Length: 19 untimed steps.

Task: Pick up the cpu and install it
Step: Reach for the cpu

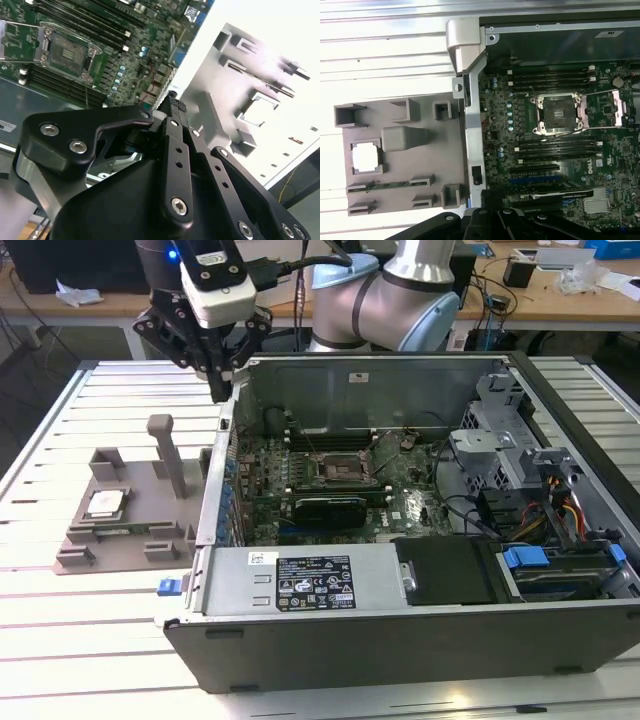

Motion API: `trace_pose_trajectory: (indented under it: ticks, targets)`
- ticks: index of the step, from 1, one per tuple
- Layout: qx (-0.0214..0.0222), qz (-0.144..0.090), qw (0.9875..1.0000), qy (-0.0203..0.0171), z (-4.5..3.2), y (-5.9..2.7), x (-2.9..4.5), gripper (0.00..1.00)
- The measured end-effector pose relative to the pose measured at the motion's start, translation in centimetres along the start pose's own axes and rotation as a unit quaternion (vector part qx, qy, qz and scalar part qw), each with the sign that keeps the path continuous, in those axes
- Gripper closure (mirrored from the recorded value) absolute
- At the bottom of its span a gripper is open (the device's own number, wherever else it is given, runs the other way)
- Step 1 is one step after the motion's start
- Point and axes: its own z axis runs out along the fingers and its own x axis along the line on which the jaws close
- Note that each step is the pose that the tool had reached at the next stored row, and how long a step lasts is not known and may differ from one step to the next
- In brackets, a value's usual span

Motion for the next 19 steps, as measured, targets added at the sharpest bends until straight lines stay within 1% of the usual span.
trace_pose_trajectory:
  ticks: [2, 4, 7, 11, 13, 15, 16, 19]
  targets:
    - [0.0000, 0.000, 1.0000, 0.0000, -0.01, -0.04, 0.52, 0.89]
    - [0.0000, 0.000, 1.0000, 0.0000, -0.03, -0.10, 1.28, 0.89]
    - [0.0000, 0.000, 1.0000, 0.0000, -0.05, -0.15, 2.01, 0.89]
    - [0.0001, 0.000, 1.0000, 0.0000, -0.08, -0.25, 3.39, 0.89]
    - [0.0002, 0.000, 1.0000, 0.0000, -0.11, -0.35, 4.64, 0.89]
    - [0.0002, 0.000, 1.0000, 0.0000, -0.13, -0.39, 5.23, 0.89]
    - [0.0003, 0.000, 1.0000, 0.0000, -0.14, -0.43, 5.78, 0.89]
    - [0.0003, 0.000, 1.0000, 0.0000, -0.17, -0.53, 7.05, 0.89]
